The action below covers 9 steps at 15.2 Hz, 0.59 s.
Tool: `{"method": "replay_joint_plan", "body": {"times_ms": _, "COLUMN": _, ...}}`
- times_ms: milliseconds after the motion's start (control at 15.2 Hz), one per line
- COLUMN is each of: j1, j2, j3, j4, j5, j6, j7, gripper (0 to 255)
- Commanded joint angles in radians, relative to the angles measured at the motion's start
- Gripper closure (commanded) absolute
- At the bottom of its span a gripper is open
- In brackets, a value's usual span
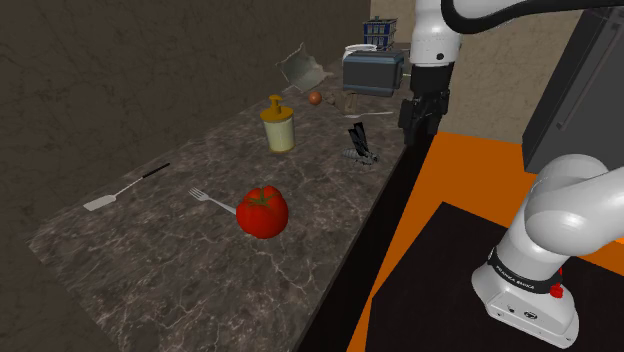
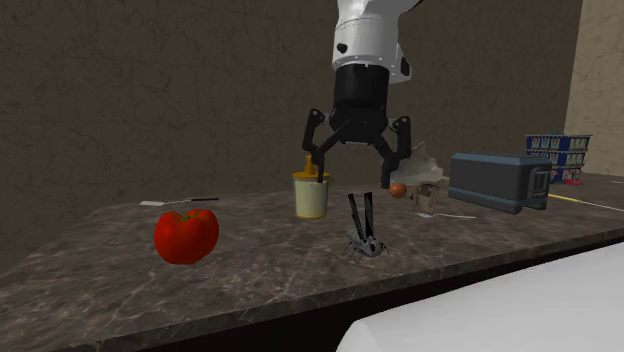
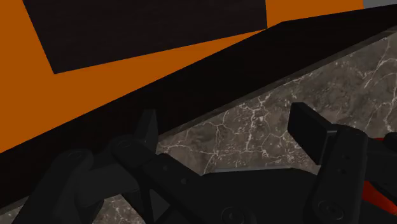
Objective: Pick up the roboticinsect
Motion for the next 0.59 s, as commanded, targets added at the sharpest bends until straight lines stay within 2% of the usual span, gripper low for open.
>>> {"method": "replay_joint_plan", "body": {"times_ms": 0, "j1": 0.0, "j2": 0.0, "j3": 0.0, "j4": 0.0, "j5": 0.0, "j6": 0.0, "j7": 0.0, "gripper": 0}}
{"method": "replay_joint_plan", "body": {"times_ms": 528, "j1": -0.008, "j2": 0.262, "j3": -0.066, "j4": 0.061, "j5": -0.101, "j6": 0.205, "j7": -0.187, "gripper": 0}}
